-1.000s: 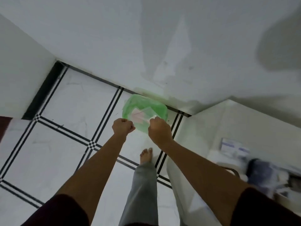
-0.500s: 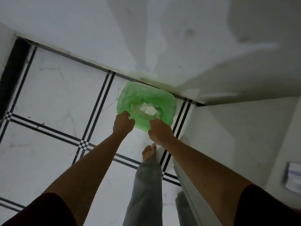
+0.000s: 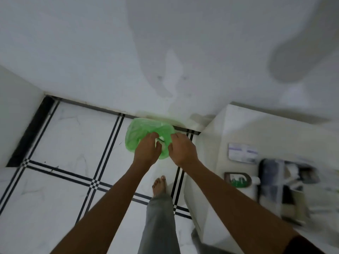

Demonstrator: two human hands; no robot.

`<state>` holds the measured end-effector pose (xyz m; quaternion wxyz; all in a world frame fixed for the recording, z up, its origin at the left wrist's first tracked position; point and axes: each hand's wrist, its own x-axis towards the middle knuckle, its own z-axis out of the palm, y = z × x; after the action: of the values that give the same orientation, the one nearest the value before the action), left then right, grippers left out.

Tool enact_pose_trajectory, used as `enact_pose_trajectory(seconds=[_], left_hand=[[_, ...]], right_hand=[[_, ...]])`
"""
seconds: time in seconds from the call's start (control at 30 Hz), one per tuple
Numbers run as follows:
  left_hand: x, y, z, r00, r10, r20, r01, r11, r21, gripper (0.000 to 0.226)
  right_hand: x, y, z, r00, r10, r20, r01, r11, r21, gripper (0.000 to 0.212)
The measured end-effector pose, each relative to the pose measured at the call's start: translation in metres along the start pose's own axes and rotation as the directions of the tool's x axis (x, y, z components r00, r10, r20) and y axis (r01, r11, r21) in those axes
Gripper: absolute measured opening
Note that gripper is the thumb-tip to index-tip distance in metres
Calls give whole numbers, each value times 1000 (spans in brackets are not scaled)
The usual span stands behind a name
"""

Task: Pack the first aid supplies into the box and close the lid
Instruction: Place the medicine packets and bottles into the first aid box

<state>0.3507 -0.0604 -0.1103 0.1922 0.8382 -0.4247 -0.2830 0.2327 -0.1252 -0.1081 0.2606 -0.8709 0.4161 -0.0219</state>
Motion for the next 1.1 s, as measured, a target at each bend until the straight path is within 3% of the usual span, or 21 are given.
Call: enact_pose_trajectory(seconds=[0.23, 0.37, 0.5, 0.67, 0.97, 1.1], left_hand=[[-130, 136, -29, 954, 284, -100, -279, 958, 67, 28], [-201, 202, -14, 904, 419, -84, -411, 906, 100, 24], [-243, 240, 6, 897, 442, -24, -436, 891, 125, 27], [-264, 267, 22, 886, 457, 79, -464, 877, 127, 14], [-232, 287, 25, 878, 451, 162, -473, 869, 143, 31], [-213, 294, 29, 850, 495, 180, -518, 847, 118, 33]], right_hand=[[-127, 15, -132, 983, -14, -183, 20, 999, 29, 25], [-213, 40, -186, 962, 8, -274, 5, 999, 48, 26], [-272, 68, -208, 956, 94, -279, -78, 994, 70, 25], [-311, 96, -215, 939, 207, -275, -175, 975, 137, 18], [-302, 113, -232, 885, 282, -370, -230, 957, 178, 22], [-284, 133, -245, 852, 353, -387, -320, 936, 148, 24]])
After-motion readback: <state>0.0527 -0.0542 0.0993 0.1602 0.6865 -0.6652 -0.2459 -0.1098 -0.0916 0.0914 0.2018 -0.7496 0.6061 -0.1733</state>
